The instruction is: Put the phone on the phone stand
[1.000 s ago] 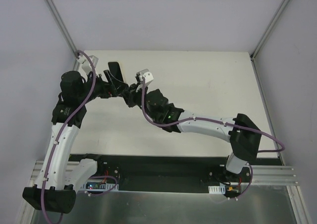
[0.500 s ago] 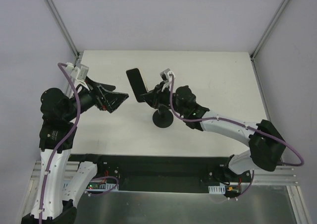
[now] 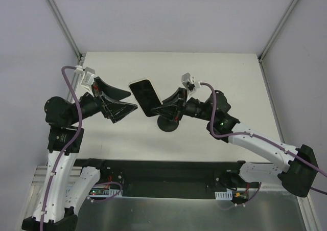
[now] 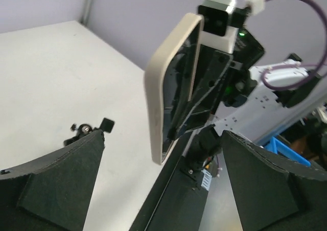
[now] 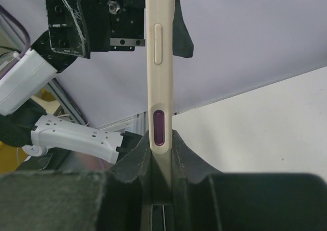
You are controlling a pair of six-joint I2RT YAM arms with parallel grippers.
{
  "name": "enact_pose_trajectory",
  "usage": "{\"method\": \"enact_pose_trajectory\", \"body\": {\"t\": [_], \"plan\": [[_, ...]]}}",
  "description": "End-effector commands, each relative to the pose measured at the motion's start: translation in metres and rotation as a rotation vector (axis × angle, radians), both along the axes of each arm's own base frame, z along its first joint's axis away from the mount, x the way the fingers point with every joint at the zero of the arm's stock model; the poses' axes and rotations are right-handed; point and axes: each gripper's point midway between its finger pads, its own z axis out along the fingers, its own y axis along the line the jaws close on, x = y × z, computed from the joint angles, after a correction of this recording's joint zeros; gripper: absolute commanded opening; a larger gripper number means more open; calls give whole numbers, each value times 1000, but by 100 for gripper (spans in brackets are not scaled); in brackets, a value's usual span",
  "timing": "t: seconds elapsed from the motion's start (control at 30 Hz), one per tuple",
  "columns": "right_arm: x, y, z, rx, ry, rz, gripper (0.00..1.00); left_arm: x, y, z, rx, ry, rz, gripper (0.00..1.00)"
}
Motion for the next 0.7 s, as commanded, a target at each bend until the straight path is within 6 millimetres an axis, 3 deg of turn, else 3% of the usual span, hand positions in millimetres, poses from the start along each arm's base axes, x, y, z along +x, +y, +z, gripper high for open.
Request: {"method": "enact_pose_trajectory", "body": {"t": [0.0, 0.07, 0.1, 0.3, 0.43, 0.57, 0.67], "plan": [[-30, -15, 44, 129, -115, 104, 1, -41, -15, 41, -110, -172, -211, 92], [-32, -18, 47, 141, -122, 105, 1, -47, -21, 45, -118, -191, -247, 84], [-33, -20, 47, 145, -122, 104, 1, -46, -24, 45, -120, -198, -251, 75], [-35, -22, 48, 149, -124, 106, 1, -40, -43, 48, -154, -161, -291, 59], [-35, -21, 46, 147, -116, 106, 1, -38, -54, 53, -163, -169, -313, 36], [-32, -18, 43, 140, -112, 104, 1, -40, -58, 62, -172, -200, -318, 27], [-31, -15, 42, 141, -103, 115, 1, -42, -59, 66, -167, -210, -335, 0]]}}
